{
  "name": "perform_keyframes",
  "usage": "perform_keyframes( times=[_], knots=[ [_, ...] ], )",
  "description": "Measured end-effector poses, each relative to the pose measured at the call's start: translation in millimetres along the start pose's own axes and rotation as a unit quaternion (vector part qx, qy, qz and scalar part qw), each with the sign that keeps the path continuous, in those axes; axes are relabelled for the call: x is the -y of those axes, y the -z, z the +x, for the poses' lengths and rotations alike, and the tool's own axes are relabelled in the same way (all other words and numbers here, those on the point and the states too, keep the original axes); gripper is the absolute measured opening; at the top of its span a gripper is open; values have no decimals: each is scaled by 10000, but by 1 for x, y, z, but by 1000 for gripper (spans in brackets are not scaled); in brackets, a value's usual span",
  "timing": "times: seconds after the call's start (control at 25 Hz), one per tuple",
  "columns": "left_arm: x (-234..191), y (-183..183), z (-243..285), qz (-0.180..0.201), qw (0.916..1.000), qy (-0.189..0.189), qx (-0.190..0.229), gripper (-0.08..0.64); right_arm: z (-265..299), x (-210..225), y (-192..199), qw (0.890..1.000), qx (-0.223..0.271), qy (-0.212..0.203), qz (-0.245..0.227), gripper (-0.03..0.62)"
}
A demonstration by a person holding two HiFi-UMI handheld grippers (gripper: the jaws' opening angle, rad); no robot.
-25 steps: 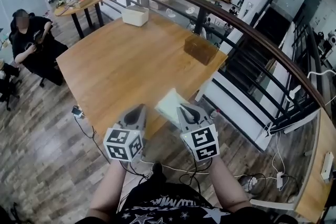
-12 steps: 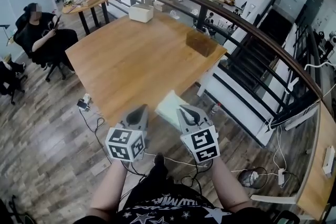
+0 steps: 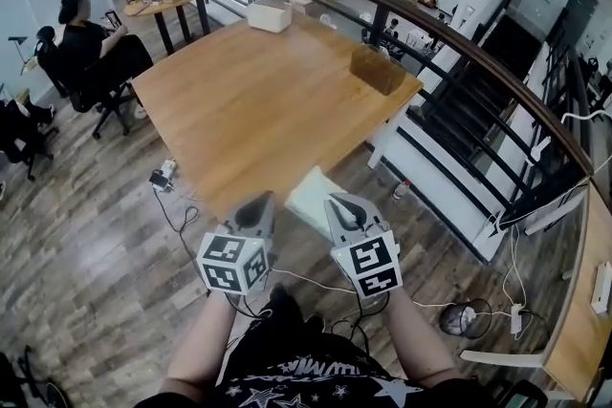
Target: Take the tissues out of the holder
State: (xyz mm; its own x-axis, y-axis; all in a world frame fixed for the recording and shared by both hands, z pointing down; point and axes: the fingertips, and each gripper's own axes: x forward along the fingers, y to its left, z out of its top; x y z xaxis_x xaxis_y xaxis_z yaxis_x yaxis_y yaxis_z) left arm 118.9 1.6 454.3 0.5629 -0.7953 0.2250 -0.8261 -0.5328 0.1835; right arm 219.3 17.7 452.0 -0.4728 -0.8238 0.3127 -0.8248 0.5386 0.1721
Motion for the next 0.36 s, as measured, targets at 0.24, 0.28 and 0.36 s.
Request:
perform_keyframes(
  times=[0.24,0.28,0.36],
  knots=[
    [-19,-8,1,72,9999,124,-9,14,20,1,-3,9997,-101,223,67,21],
    [-26,-10,0,66,9999,128,-17,14,24,0,-5,9996,-108,263,75,20],
    [-40,-13,-3,63,9999,135,-32,14,33,-4,-13,9994,-101,330,98,20]
  ],
)
